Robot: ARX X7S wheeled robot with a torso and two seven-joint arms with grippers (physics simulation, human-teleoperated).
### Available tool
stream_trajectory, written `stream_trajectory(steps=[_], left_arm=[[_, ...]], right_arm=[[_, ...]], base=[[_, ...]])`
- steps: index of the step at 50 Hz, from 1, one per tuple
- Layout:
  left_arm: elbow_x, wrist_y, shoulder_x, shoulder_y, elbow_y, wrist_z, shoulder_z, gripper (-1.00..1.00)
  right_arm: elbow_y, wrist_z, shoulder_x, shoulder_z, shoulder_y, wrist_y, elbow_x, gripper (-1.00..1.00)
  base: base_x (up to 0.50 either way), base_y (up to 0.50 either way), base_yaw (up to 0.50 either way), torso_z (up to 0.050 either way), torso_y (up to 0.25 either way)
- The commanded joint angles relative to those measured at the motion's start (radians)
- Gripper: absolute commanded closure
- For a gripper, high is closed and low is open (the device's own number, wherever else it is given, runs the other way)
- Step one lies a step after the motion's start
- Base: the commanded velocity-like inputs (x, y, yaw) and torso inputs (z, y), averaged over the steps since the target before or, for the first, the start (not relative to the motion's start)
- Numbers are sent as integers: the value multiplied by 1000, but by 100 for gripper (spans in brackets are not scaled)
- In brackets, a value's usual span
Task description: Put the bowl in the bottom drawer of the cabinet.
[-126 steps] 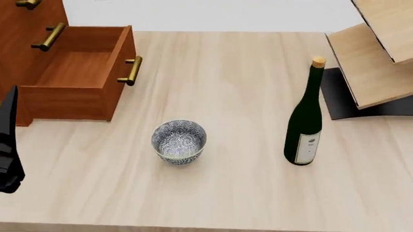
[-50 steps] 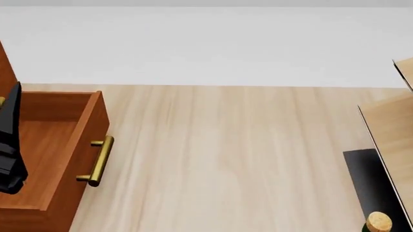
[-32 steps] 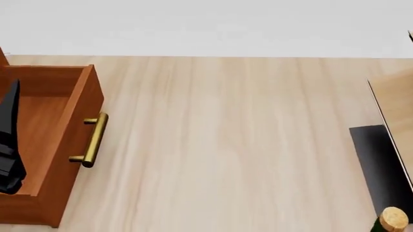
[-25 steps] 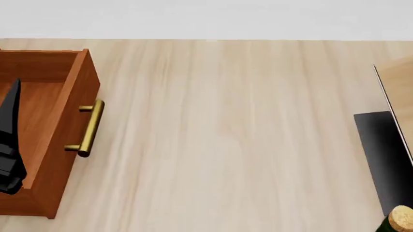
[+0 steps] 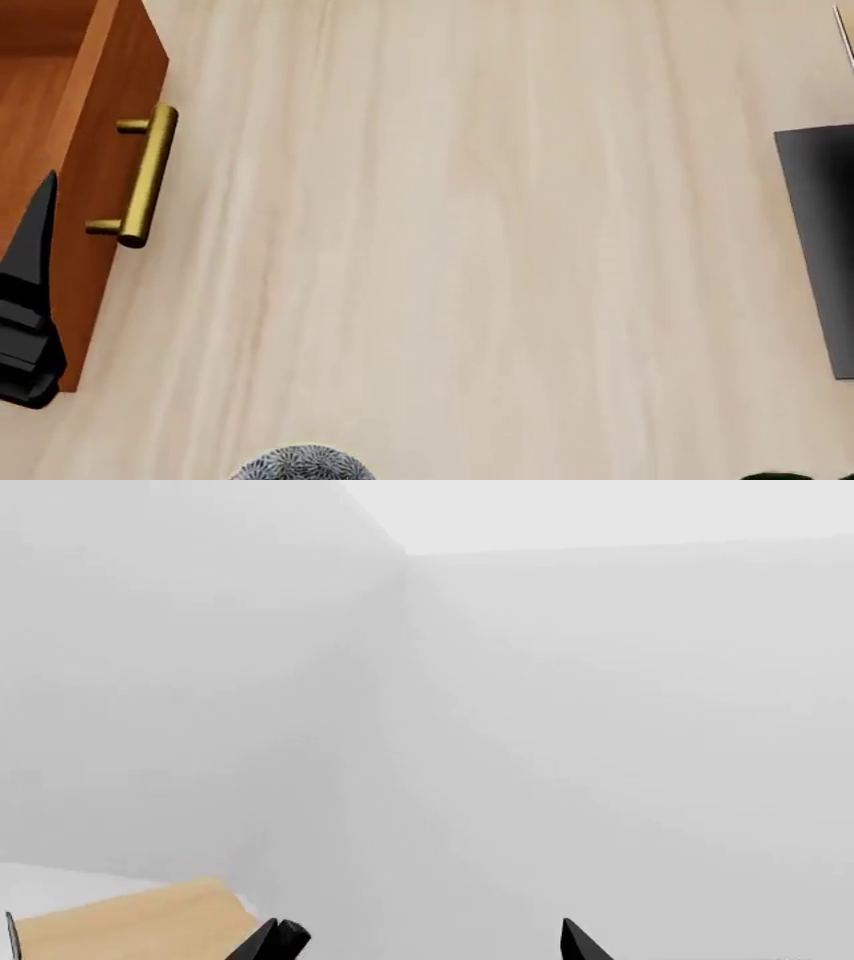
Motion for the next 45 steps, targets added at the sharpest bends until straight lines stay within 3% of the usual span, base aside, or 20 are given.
stream_trajectory(steps=[1,10,21,25,29,45], left_arm=[[-26,-4,-8,-5,-7,-27,3,-100],[-127,-84,-1,-23,-18,-140,5,-100],[-481,-120,-15,-45,26,-317,48,-100],[-528,-150,-20,-60,58,-355,97,-100],[-675,-240,39,-53,60,-410,35,-100],[-835,-250,3,-43,52,-544,122,-100]], right_arm=[[0,-9,-17,-15,0,-13,-15,-100],[0,2,-23,-49,0,-30,-37,-100],[0,54,2,-145,0,-59,-81,-100],[0,61,10,-156,0,-58,-86,-100],[0,45,-7,-152,0,-64,-98,-100],[0,86,10,-230,0,-84,-128,-100]], base=[[0,0,0,10,-250],[0,0,0,1,-28],[0,0,0,0,0],[0,0,0,0,0],[0,0,0,0,0],[0,0,0,0,0]])
